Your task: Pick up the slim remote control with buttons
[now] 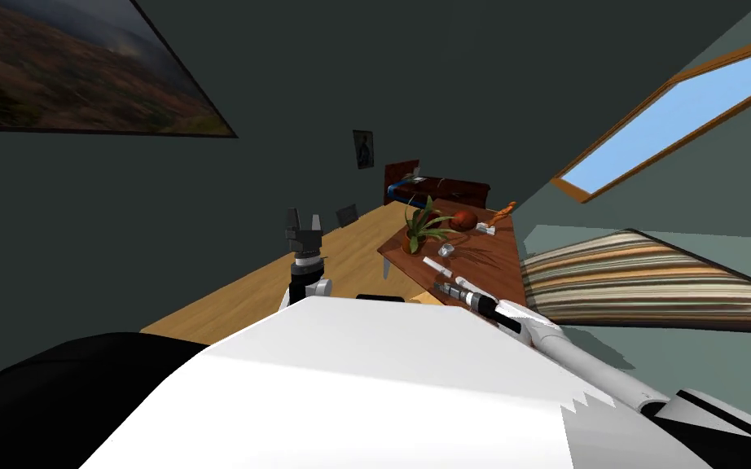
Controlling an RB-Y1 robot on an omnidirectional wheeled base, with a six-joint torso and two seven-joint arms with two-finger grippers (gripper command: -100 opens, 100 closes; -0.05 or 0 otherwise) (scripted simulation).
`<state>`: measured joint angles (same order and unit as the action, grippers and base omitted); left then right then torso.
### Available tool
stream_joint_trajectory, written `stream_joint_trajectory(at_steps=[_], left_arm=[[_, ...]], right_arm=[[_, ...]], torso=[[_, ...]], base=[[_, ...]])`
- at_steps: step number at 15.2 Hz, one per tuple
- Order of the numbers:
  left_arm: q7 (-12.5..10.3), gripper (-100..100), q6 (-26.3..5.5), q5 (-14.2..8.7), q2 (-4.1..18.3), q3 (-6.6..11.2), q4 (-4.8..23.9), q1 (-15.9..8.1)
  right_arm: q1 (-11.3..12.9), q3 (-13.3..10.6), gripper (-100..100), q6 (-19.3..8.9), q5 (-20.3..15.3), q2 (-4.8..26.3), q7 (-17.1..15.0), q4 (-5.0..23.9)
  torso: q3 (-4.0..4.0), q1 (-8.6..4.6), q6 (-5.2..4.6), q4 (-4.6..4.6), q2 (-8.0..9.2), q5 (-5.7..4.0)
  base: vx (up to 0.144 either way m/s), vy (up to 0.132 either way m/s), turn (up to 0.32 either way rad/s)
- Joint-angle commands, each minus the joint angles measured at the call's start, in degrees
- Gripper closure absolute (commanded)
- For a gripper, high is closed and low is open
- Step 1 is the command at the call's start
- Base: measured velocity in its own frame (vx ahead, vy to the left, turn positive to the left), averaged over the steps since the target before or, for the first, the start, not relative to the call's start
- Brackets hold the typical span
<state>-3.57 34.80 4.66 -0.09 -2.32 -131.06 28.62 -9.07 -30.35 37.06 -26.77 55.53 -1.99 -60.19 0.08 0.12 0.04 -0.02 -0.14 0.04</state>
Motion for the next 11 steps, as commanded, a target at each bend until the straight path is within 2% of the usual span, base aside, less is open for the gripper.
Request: stream_joint_trajectory(at_steps=[1, 2, 3, 4, 5, 7, 8, 11], left_arm=[[0.0, 0, 0.0, 0.0, 0.0, 0.00, 0.0, 0.0], [0.0, 0, 0.0, 0.0, 0.0, 0.00, 0.0, 0.0], [0.0, 0, 0.0, 0.0, 0.0, 0.00, 0.0, 0.0], [0.0, 0, 0.0, 0.0, 0.0, 0.00, 0.0, 0.0], [0.0, 0, 0.0, 0.0, 0.0, 0.00, 0.0, 0.0], [0.0, 0, 0.0, 0.0, 0.0, 0.01, 0.0, 0.0], [0.0, 0, 0.0, 0.0, 0.0, 0.01, 0.0, 0.0], [0.0, 0, 0.0, 0.0, 0.0, 0.01, 0.0, 0.0]], right_arm=[[0.3, -1.3, -100, 0.2, -1.2, 1.7, -0.5, 2.3], [1.1, -3.1, -100, 0.8, -2.8, 3.4, -0.7, 4.4], [1.1, -3.1, -100, 0.8, -2.8, 3.4, -0.7, 5.6], [1.8, -4.8, -100, 1.4, -4.4, 4.9, -1.0, 7.2], [1.8, -4.8, -100, 1.4, -4.4, 4.9, -1.0, 9.0], [1.8, -4.8, -100, 1.4, -4.4, 4.9, -1.0, 9.0], [2.4, -6.5, -100, 1.9, -6.0, 6.3, -1.2, 11.1], [2.4, -6.5, -100, 1.9, -6.0, 6.3, -1.2, 12.2]], torso=[[0.00, 0.00, 0.00, 0.00, 0.00, 0.00], [0.01, 0.00, -0.02, 0.00, -0.01, 0.00], [0.01, 0.01, 0.00, -0.01, -0.02, 0.00], [0.02, 0.01, -0.01, -0.01, -0.03, 0.00], [0.03, 0.03, 0.02, -0.01, -0.05, 0.01], [0.01, 0.02, -0.06, -0.01, -0.02, 0.00], [-0.01, -0.01, -0.08, 0.00, 0.03, -0.01], [-0.01, 0.01, -0.04, 0.00, 0.02, -0.01]], base=[[0.030, 0.023, 0.230], [0.036, 0.024, 0.277], [0.035, 0.022, 0.246], [0.037, 0.030, 0.326], [0.039, 0.027, 0.294], [0.023, 0.010, 0.029], [0.018, 0.021, 0.186], [0.023, 0.013, 0.116]])
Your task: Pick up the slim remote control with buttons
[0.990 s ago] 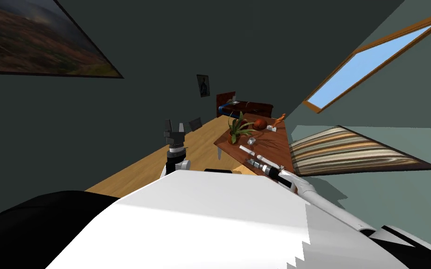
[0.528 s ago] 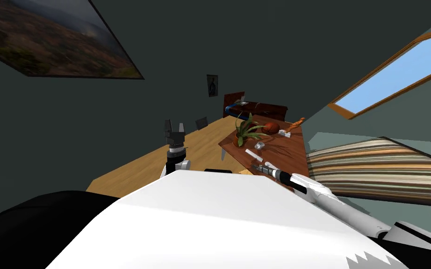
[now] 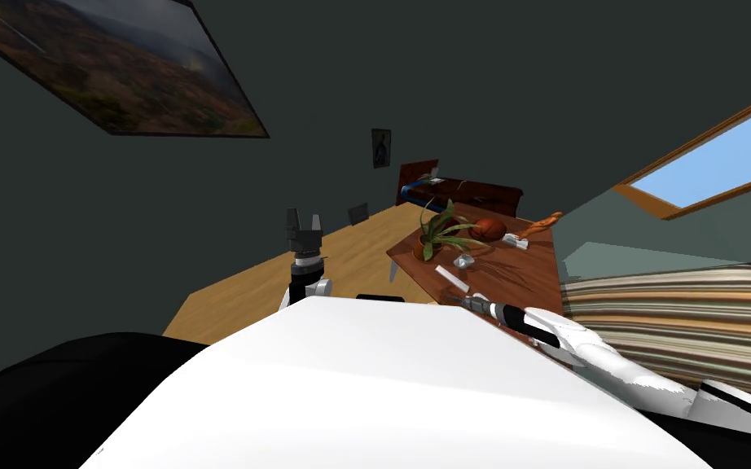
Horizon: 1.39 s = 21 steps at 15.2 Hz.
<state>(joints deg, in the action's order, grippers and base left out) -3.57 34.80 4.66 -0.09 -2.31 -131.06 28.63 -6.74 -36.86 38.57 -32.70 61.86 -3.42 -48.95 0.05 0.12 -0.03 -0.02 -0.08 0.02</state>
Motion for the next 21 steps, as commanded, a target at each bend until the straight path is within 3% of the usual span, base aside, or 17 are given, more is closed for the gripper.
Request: stream_joint_trajectory(at_steps=[1, 2, 3, 5, 7, 8, 9, 11, 12, 14, 17, 18, 21], left_arm=[[0.0, 0, 0.0, 0.0, 0.0, 0.00, 0.0, 0.0], [0.0, 0, 0.0, 0.0, 0.0, -0.01, 0.0, 0.0], [0.0, 0, 0.0, 0.0, 0.0, -0.01, 0.0, 0.0], [0.0, 0, 0.0, 0.0, 0.0, -0.01, 0.0, 0.0], [0.0, 0, 0.0, 0.0, 0.0, 0.00, 0.0, 0.0], [0.0, 0, 0.0, 0.0, 0.0, 0.00, 0.0, 0.0], [0.0, 0, 0.0, 0.0, 0.0, -0.01, 0.0, 0.0], [0.0, 0, 0.0, 0.0, 0.0, -0.01, 0.0, 0.0], [0.0, 0, 0.0, 0.0, 0.0, -0.01, 0.0, 0.0], [0.0, 0, 0.0, 0.0, 0.0, -0.01, 0.0, 0.0], [0.0, 0, 0.0, 0.0, 0.0, 0.00, 0.0, 0.0], [0.0, 0, 0.0, 0.0, 0.0, 0.00, 0.0, 0.0], [0.0, 0, 0.0, 0.0, 0.0, 0.00, 0.0, 0.0]], right_arm=[[0.7, -1.7, -100, 0.9, -1.6, 1.2, -0.1, 2.9], [0.7, -1.7, -100, 0.9, -1.6, 1.2, -0.1, 4.0], [1.2, -3.4, -100, 1.3, -3.1, 2.4, -0.3, 5.4], [1.2, -3.4, -100, 1.3, -3.1, 2.4, -0.3, 6.9], [1.2, -3.4, -100, 1.3, -3.1, 2.4, -0.3, 6.9], [1.7, -4.9, -100, 1.7, -4.6, 3.3, -0.6, 8.9], [1.7, -4.9, -100, 1.7, -4.6, 3.3, -0.6, 9.6], [2.6, -7.9, -100, 2.5, -7.2, 4.5, -1.2, 14.2], [2.6, -7.9, -100, 2.5, -7.2, 4.5, -1.2, 14.3], [3.2, -10.7, -100, 3.1, -9.6, 4.6, -1.7, 18.0], [3.2, -10.7, -100, 3.1, -9.6, 4.6, -1.7, 18.0], [3.6, -13.0, -100, 3.7, -11.5, 3.9, -2.1, 20.8], [3.7, -14.0, -100, 3.9, -12.3, 3.4, -2.3, 21.3]], torso=[[0.00, 0.00, 0.00, 0.00, 0.00, 0.00], [0.00, 0.01, 0.05, 0.00, -0.01, 0.01], [0.01, 0.03, 0.06, 0.00, -0.03, 0.02], [0.07, 0.08, 0.06, -0.02, -0.14, 0.03], [0.03, 0.03, -0.02, -0.01, -0.04, 0.01], [-0.01, 0.00, -0.02, 0.00, 0.02, 0.00], [-0.01, 0.02, 0.07, 0.01, 0.00, 0.02], [0.05, 0.06, 0.08, -0.01, -0.11, 0.01], [0.11, 0.10, 0.10, -0.03, -0.21, 0.04], [0.18, 0.13, 0.09, -0.06, -0.33, 0.03], [0.19, 0.13, 0.03, -0.07, -0.33, 0.03], [0.13, 0.08, 0.00, -0.05, -0.21, 0.02], [0.20, 0.12, 0.07, -0.07, -0.36, 0.02]], base=[[0.023, 0.017, 0.187], [0.031, 0.020, 0.261], [0.047, 0.032, 0.376], [0.048, 0.024, 0.149], [0.016, 0.004, -0.048], [0.021, 0.017, 0.220], [0.035, 0.015, 0.249], [0.070, 0.034, 0.339], [0.096, 0.030, 0.288], [0.105, 0.047, 0.316], [0.080, 0.020, 0.099], [0.073, 0.019, 0.270], [0.110, 0.020, 0.252]])
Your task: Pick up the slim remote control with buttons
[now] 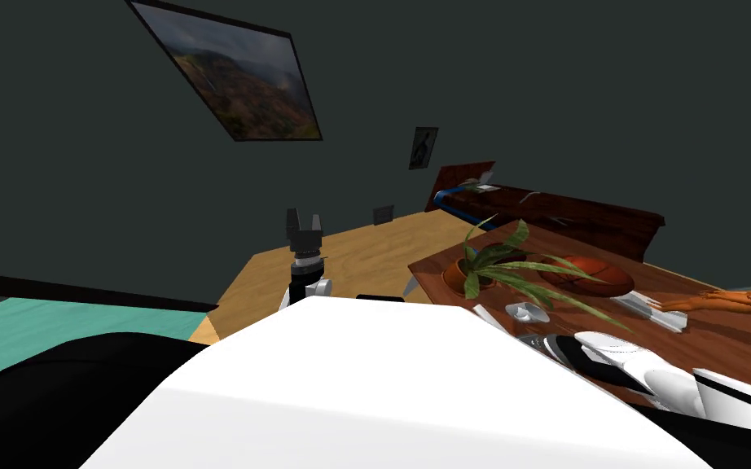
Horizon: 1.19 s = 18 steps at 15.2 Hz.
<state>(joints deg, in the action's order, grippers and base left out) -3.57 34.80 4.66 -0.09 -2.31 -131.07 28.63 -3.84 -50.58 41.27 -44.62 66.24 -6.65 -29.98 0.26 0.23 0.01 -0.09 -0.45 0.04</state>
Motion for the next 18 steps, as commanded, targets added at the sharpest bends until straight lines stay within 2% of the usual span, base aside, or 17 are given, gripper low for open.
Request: stream_joint_trajectory(at_steps=[1, 3, 5, 6, 7, 8, 9, 11, 12, 14, 15, 16, 17, 18], left_arm=[[0.0, 0, 0.0, 0.0, 0.0, 0.00, 0.0, 0.0], [0.0, 0, 0.0, 0.0, 0.0, 0.00, 0.0, 0.0], [0.0, 0, 0.0, 0.0, 0.0, 0.00, 0.0, 0.0], [0.0, 0, 0.0, 0.0, 0.0, 0.00, 0.0, 0.0], [0.0, 0, 0.0, 0.0, 0.0, 0.00, 0.0, 0.0], [0.0, 0, 0.0, 0.0, 0.0, 0.00, 0.0, 0.0], [0.0, 0, 0.0, 0.0, 0.0, 0.00, 0.0, 0.0], [0.0, 0, 0.0, 0.0, 0.0, 0.00, 0.0, 0.0], [0.0, 0, 0.0, 0.0, 0.0, 0.00, 0.0, 0.0], [0.0, 0, 0.0, 0.0, 0.0, 0.00, 0.0, 0.0], [0.0, 0, 0.0, 0.0, 0.0, 0.00, 0.0, 0.0], [0.0, 0, 0.0, 0.0, 0.0, 0.00, 0.0, 0.0], [0.0, 0, 0.0, 0.0, 0.0, 0.00, 0.0, 0.0], [0.0, 0, 0.0, 0.0, 0.0, 0.00, 0.0, 0.0]], right_arm=[[0.8, -0.3, -100, 1.2, -0.3, -0.9, 0.9, 2.8], [1.1, -2.1, -100, 1.5, -1.8, -2.4, 0.5, 4.5], [0.9, -1.6, -100, 1.4, -1.3, -2.1, 0.7, 4.1], [-1.5, 1.2, -100, 1.5, -1.6, -3.5, 2.6, 4.9], [-1.5, 1.4, -100, 1.5, -1.6, -3.5, 2.6, 4.9], [-3.4, 3.2, -100, 1.4, -1.7, -4.7, 4.3, 5.4], [-3.7, 4.5, -100, 1.4, -1.7, -4.7, 4.3, 5.4], [-4.0, 4.6, -100, 1.4, -1.7, -4.7, 4.3, 5.4], [-6.1, 7.2, -100, 1.3, -1.9, -5.9, 6.1, 5.8], [-6.5, 7.7, -100, 1.3, -1.9, -5.9, 6.1, 5.8], [-9.0, 9.8, -100, 1.2, -2.0, -7.1, 7.8, 6.2], [-9.0, 10.8, -100, 1.2, -2.0, -7.1, 7.9, 5.4], [-9.0, 10.8, -100, 1.2, -2.0, -7.1, 7.9, 5.2], [-9.0, 10.8, -100, 1.2, -2.0, -7.1, 7.9, 6.2]], torso=[[0.00, 0.00, 0.00, 0.00, 0.00, 0.00], [-0.09, -0.01, -0.01, 0.03, 0.16, 0.00], [-0.06, 0.01, 0.02, 0.02, 0.09, 0.00], [-0.09, -0.01, -0.03, 0.03, 0.17, 0.01], [-0.14, -0.05, -0.02, 0.05, 0.25, -0.01], [-0.17, -0.09, -0.03, 0.06, 0.29, -0.01], [-0.17, -0.11, -0.02, 0.06, 0.30, -0.04], [-0.19, -0.11, -0.06, 0.07, 0.33, -0.01], [-0.21, -0.10, -0.07, 0.08, 0.38, -0.01], [-0.23, -0.10, -0.04, 0.09, 0.40, -0.01], [-0.23, -0.10, -0.05, 0.08, 0.39, -0.02], [-0.23, -0.10, -0.07, 0.08, 0.39, -0.01], [-0.21, -0.11, -0.04, 0.08, 0.37, -0.02], [-0.21, -0.12, -0.04, 0.08, 0.36, -0.03]], base=[[0.064, 0.011, 0.021], [0.069, 0.017, 0.166], [0.070, 0.011, 0.141], [0.034, -0.008, 0.121], [0.038, -0.019, 0.131], [0.045, -0.020, 0.157], [0.048, -0.016, 0.140], [0.028, -0.013, 0.016], [0.023, -0.013, 0.094], [0.028, -0.015, 0.090], [0.036, -0.014, 0.105], [0.041, -0.020, 0.110], [0.030, -0.020, 0.052], [0.017, -0.012, 0.010]])
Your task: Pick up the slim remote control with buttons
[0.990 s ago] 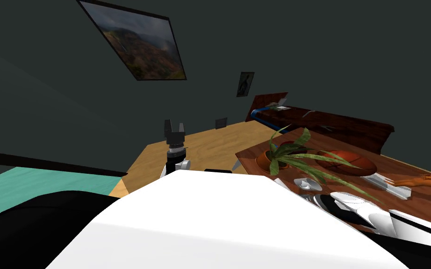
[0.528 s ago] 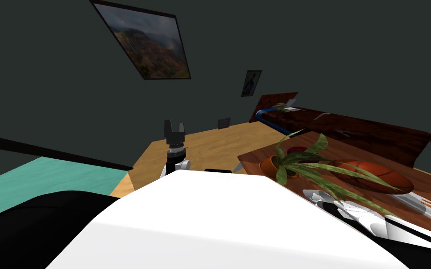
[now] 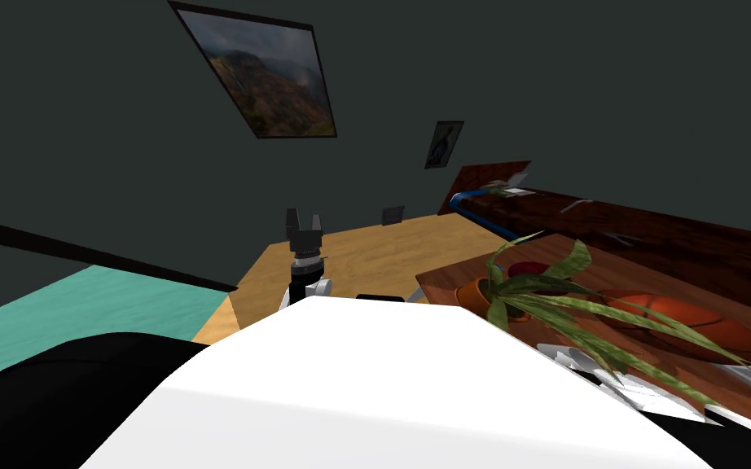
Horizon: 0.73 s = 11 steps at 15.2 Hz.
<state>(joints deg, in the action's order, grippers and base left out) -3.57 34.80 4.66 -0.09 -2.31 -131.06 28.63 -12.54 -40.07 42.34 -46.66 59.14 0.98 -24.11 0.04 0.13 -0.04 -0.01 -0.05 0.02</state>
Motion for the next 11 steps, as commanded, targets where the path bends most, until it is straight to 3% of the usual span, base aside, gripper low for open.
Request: stream_joint_trajectory(at_steps=[1, 4, 5, 6, 9, 11], left_arm=[[0.0, 0, 0.0, 0.0, 0.0, 0.00, 0.0, 0.0], [0.0, 0, 0.0, 0.0, 0.0, 0.00, 0.0, 0.0], [0.0, 0, 0.0, 0.0, 0.0, 0.00, 0.0, 0.0], [0.0, 0, 0.0, 0.0, 0.0, 0.00, 0.0, 0.0], [0.0, 0, 0.0, 0.0, 0.0, 0.00, 0.0, 0.0], [0.0, 0, 0.0, 0.0, 0.0, 0.00, 0.0, 0.0]], right_arm=[[-2.8, 2.9, -100, 0.0, -0.2, -1.2, 2.0, 0.7], [-4.6, 6.5, -100, -0.1, -0.3, -2.4, 3.7, 1.5], [-5.3, 6.5, -100, -0.1, -0.3, -2.4, 3.7, 2.0], [-7.0, 8.8, -100, -0.2, -0.5, -3.6, 5.5, 1.6], [-10.4, 12.2, -100, -0.3, -0.6, -4.8, 7.3, 2.0], [-10.4, 12.8, -100, -0.3, -0.6, -4.8, 7.3, 2.0]], torso=[[0.00, 0.00, 0.00, 0.00, 0.00, 0.00], [0.01, -0.03, 0.00, -0.01, -0.02, -0.06], [0.02, -0.13, 0.00, -0.01, -0.04, -0.13], [0.01, -0.17, -0.03, -0.01, -0.01, -0.14], [0.01, -0.21, 0.00, -0.01, -0.03, -0.16], [0.00, -0.28, -0.03, 0.00, 0.01, -0.19]], base=[[0.024, -0.013, 0.114], [0.040, -0.021, 0.138], [0.037, -0.018, 0.044], [0.044, -0.017, 0.100], [0.047, -0.023, 0.138], [0.020, -0.020, 0.014]])
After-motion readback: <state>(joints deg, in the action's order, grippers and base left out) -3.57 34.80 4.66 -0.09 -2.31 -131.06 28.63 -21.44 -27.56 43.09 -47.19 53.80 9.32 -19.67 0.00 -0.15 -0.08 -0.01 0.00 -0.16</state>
